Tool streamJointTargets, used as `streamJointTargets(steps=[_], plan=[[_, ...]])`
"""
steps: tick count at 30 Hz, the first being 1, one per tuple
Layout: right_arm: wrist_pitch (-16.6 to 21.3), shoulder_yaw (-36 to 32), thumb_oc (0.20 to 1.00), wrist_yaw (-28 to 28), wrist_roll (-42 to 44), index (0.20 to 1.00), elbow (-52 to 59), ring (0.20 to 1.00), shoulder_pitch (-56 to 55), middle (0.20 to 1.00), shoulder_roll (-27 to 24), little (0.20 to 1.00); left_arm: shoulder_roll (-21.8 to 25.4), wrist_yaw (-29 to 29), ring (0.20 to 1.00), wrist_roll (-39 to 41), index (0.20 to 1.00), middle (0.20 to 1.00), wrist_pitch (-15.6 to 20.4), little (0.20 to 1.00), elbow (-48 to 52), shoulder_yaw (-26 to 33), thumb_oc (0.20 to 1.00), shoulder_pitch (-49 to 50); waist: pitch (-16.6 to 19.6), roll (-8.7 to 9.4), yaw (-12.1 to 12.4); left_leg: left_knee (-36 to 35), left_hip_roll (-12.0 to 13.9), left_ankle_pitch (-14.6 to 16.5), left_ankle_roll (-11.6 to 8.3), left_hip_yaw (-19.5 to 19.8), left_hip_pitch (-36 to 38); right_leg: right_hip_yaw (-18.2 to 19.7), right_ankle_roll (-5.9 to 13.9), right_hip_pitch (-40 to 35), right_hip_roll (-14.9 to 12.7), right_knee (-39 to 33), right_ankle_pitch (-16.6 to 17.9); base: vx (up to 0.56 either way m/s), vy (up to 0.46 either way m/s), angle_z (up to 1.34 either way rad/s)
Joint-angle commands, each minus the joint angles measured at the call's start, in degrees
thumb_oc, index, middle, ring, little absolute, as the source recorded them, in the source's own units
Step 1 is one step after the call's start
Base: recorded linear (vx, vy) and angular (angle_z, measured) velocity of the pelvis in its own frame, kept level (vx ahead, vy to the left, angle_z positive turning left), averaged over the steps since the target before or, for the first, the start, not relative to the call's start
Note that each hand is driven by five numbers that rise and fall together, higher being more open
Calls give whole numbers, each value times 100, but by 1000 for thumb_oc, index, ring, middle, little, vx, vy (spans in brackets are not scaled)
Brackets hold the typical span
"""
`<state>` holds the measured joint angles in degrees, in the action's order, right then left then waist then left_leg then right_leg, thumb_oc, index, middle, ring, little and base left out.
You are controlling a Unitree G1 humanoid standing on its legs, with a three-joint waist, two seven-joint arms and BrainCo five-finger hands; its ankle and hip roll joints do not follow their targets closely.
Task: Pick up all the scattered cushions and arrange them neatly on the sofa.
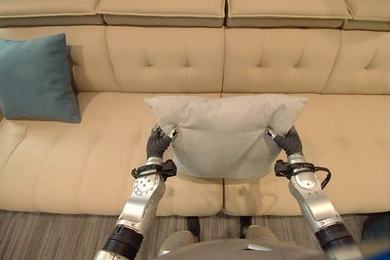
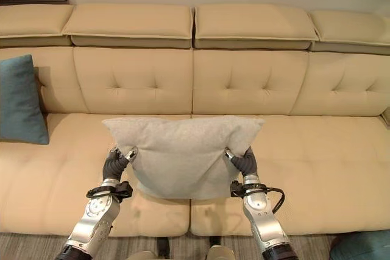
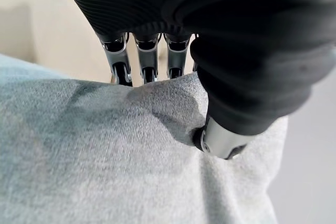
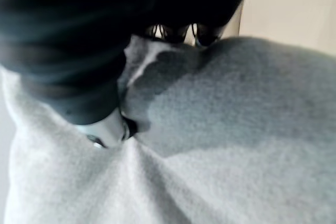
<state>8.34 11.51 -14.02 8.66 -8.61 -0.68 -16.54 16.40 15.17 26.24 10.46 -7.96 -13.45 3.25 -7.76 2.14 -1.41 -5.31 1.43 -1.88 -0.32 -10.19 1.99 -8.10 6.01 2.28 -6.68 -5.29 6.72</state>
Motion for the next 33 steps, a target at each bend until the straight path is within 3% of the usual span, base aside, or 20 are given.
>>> streamJointTargets(steps=[1,6,14,18,25,33], plan=[[519,-112,200,51,-62,200,650,200,335,200,79,200,13,-224,200,-227,200,200,477,200,664,-181,200,-431,246,-33,-37,171,-165,465,-59,201,-33,-89,339,-20,-81,646,-669,91,-91,12],[543,-93,200,-143,-136,200,739,200,664,200,-63,200,18,19,200,-486,200,200,508,200,546,-285,200,-1000,218,-87,-110,76,-79,439,-156,226,-28,-142,275,-80,3,468,-702,48,-81,7],[549,341,200,-1020,-361,200,14,200,2678,200,-193,200,-8,838,200,-603,200,200,699,200,-252,-667,200,-3067,-138,-137,-113,111,19,239,-238,309,-634,-116,217,438,107,304,-573,-69,-40,2],[544,492,200,-1495,-428,200,-601,200,3963,200,-341,200,289,1214,200,-632,200,200,811,200,-928,-845,200,-4442,-273,-148,-93,131,15,82,-271,393,-1152,-82,230,929,140,349,-468,-95,-11,5],[510,688,200,-2121,-613,200,-1436,200,5617,200,-692,200,715,1650,200,-697,200,200,916,200,-1900,-1001,200,-6013,-289,-177,-38,60,-26,-150,-340,496,-1775,-104,258,1543,115,407,-332,-37,4,2],[391,849,200,-2292,-660,200,-1903,200,6310,200,-946,200,825,1714,200,-604,200,200,945,200,-2420,-1061,200,-6622,-377,-207,-1,31,-58,-246,-419,575,-2079,-144,255,1837,71,475,-316,5,3,6]])
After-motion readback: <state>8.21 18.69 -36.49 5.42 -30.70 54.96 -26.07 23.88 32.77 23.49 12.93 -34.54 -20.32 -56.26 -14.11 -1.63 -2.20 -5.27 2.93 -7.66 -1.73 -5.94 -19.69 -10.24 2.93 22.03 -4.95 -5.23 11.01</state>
